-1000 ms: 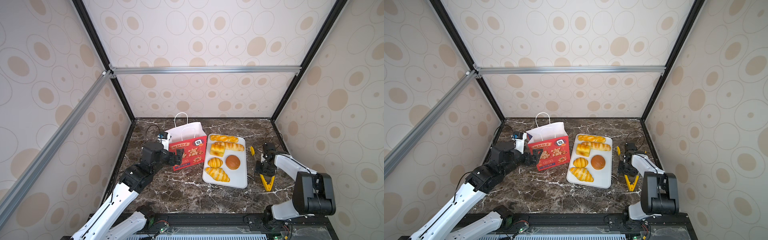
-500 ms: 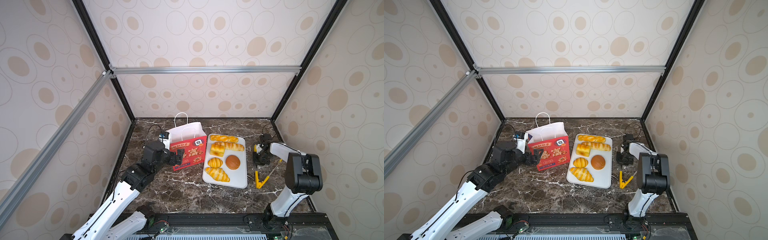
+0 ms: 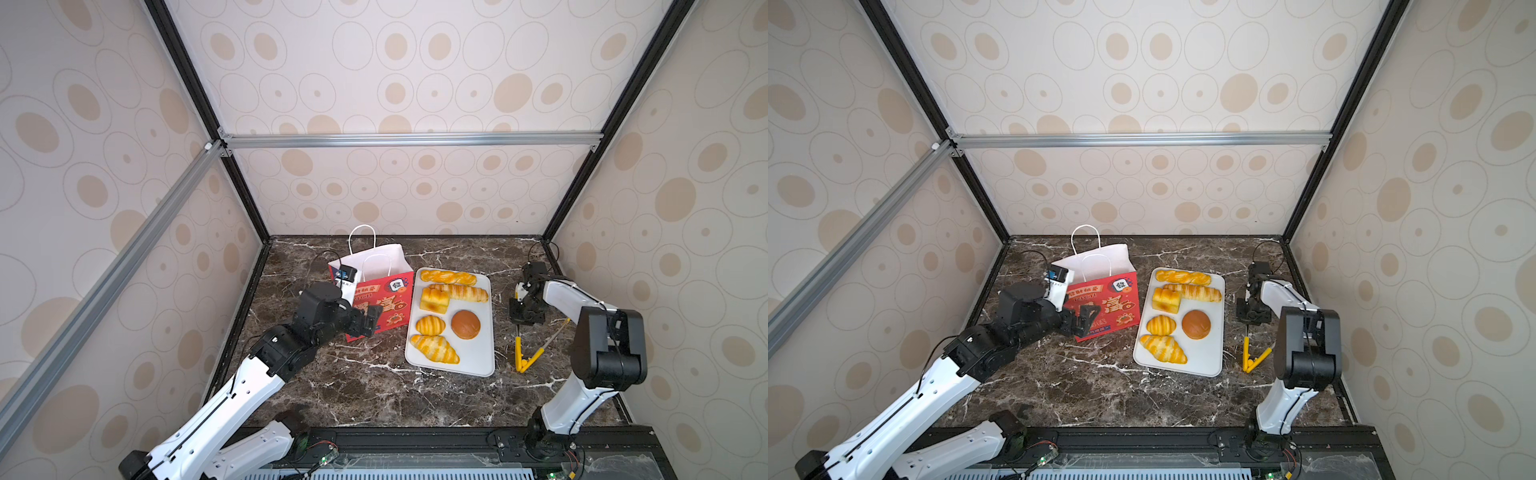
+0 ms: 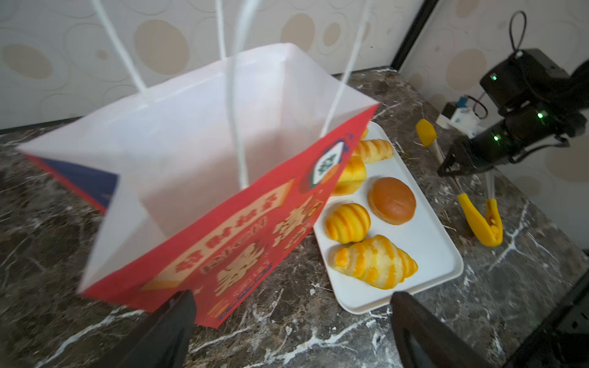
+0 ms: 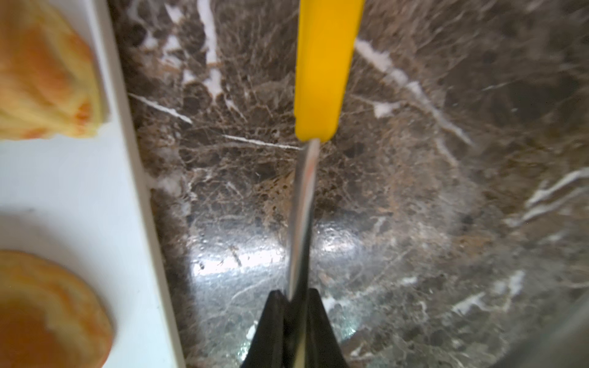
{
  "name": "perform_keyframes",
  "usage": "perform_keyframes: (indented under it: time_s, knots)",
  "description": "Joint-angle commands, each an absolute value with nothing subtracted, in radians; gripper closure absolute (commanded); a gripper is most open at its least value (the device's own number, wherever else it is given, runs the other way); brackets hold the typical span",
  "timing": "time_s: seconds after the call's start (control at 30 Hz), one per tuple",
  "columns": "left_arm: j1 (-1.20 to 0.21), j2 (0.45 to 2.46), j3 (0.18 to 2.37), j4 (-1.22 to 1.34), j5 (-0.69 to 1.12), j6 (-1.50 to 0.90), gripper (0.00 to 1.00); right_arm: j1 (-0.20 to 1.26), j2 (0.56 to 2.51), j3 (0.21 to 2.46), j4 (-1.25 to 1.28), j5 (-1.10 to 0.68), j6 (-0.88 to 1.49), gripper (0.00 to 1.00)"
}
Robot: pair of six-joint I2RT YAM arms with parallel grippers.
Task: Pack bread into a paper bag
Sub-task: Pick up the clamp from the center of the board.
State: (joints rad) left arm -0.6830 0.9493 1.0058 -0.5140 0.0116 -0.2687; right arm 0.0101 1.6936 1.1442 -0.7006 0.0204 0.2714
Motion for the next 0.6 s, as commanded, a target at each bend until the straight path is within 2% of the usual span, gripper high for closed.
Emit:
perform_keyframes:
  time_s: [0.0,0.1,0.2,0.3,0.43,0.57]
  knots:
    - [-0.765,0.976,1.071,-0.518,0.031,-0.194,0.01,0.026,1.518,1.211,-0.769,0.04,0.25,1.0]
    - [-0.83,1.005,1.087,-0.494,0.008,-0.173,0.01,0.056,1.417,1.247,-0.782,-0.011,0.211,1.0]
    - [-0.901,1.043,1.091,-0.446,-0.012,-0.151,0.01,0.062,1.352,1.256,-0.767,-0.189,0.161,1.0]
    - [-0.958,1.087,1.13,-0.423,-0.125,-0.131,0.01,0.063,1.302,1.251,-0.785,-0.345,0.128,1.0]
    - [-0.959,1.161,1.237,-0.444,-0.168,-0.097,0.02,0.076,1.166,1.105,-0.668,-0.562,0.123,1.0]
    - [-0.958,1.236,1.311,-0.458,-0.114,-0.087,0.02,0.087,1.032,0.904,-0.423,-0.903,0.192,1.0]
